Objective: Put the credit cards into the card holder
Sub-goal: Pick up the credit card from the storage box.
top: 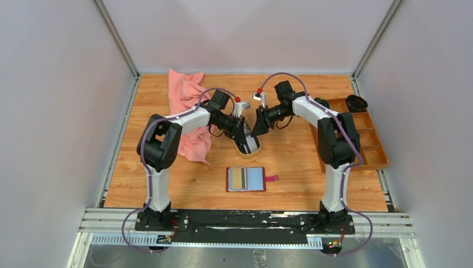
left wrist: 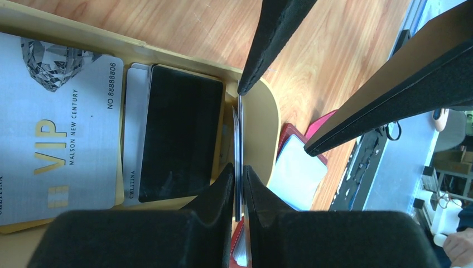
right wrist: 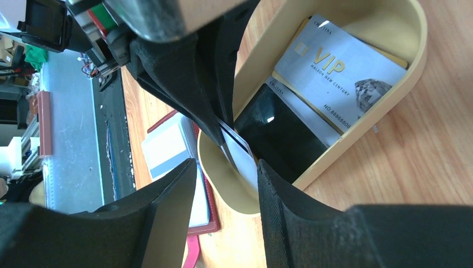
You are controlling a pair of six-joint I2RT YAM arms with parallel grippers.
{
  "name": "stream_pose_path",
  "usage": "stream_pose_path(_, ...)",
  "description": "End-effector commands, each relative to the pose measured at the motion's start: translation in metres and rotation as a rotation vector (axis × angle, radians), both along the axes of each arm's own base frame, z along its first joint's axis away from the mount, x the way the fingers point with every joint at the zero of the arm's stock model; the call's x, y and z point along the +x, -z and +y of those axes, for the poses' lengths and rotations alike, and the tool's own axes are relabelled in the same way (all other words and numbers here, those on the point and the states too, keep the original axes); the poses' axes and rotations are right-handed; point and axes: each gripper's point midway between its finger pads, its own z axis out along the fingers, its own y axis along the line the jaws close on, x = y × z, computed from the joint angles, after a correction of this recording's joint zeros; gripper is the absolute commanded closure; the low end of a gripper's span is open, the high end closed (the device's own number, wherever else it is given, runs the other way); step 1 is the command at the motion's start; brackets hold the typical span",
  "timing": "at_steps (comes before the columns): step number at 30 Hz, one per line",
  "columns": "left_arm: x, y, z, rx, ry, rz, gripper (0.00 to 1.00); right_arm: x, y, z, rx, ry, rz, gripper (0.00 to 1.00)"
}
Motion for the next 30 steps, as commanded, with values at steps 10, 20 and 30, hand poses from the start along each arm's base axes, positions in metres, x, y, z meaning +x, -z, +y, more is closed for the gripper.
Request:
stream_pose_path(10,-0.003,-0.009,-0.001,-0.024,0.008,-0.011,0.89,-0.002,0.006,0.013,0.006,-0.077,-0.077,0.53)
stream_pose_path(20,-0.003,-0.009,-0.002,-0.028,0.011,-0.007,0.89,-0.002,0.016,0.011,-0.01,-0.085,-0.08,0.55)
stream_pose_path(30,-0.003,-0.006,-0.002,-0.022,0.01,0.001,0.88,-0.01,0.014,0.01,0.011,-0.116,-0.081,0.7)
